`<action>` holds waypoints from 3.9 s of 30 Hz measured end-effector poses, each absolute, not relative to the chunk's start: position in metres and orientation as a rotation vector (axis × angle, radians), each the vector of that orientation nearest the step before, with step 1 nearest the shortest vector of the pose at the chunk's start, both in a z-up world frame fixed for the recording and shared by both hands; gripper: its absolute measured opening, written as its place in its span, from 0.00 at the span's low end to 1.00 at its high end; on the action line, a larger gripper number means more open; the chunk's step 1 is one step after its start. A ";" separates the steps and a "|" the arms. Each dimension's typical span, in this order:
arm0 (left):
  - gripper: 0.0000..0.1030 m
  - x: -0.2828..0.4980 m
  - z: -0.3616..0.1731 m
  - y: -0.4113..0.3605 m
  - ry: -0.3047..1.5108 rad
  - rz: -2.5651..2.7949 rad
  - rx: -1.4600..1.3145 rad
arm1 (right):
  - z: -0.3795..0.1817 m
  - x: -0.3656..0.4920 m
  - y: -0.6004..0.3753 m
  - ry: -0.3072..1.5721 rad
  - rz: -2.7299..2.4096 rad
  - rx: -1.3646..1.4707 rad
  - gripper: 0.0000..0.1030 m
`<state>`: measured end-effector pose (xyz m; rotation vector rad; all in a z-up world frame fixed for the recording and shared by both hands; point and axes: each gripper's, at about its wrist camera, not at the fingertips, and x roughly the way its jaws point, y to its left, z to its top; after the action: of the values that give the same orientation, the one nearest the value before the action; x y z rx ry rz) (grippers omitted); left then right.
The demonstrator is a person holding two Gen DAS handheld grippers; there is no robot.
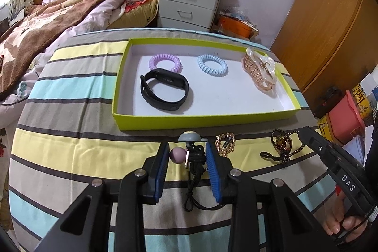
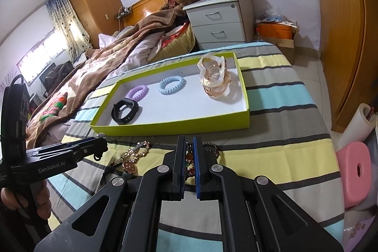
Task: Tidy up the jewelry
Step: 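Carry the black clip and beaded bracelet over the green box with both tools, then lower both items into the box and open both tools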
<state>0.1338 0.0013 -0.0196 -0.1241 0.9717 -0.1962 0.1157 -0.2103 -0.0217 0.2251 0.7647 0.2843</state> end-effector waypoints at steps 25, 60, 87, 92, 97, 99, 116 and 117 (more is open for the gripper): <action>0.32 0.165 0.032 0.004 0.880 -0.229 -0.122 | 0.035 0.143 -0.200 0.671 0.313 0.182 0.06; 0.32 0.243 -0.029 -0.044 1.030 -0.255 -0.078 | -0.019 0.199 -0.228 0.800 0.275 0.227 0.06; 0.34 0.248 -0.039 -0.048 1.062 -0.242 -0.071 | -0.035 0.200 -0.234 0.842 0.221 0.190 0.06; 0.34 0.247 -0.040 -0.050 1.065 -0.239 -0.060 | -0.035 0.199 -0.233 0.848 0.226 0.182 0.07; 0.37 0.246 -0.039 -0.051 1.065 -0.236 -0.058 | -0.033 0.197 -0.229 0.841 0.225 0.162 0.10; 0.40 0.244 -0.039 -0.053 1.065 -0.237 -0.055 | -0.033 0.197 -0.228 0.841 0.223 0.159 0.12; 0.47 0.228 -0.021 -0.048 1.030 -0.243 -0.054 | -0.021 0.183 -0.221 0.808 0.219 0.137 0.36; 0.48 0.226 -0.019 -0.047 1.025 -0.244 -0.055 | -0.020 0.181 -0.221 0.804 0.219 0.138 0.37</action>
<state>0.2263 -0.0473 -0.0191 -0.0546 1.0248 -0.2438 0.1813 -0.2210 -0.0202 0.1376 0.8040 0.2189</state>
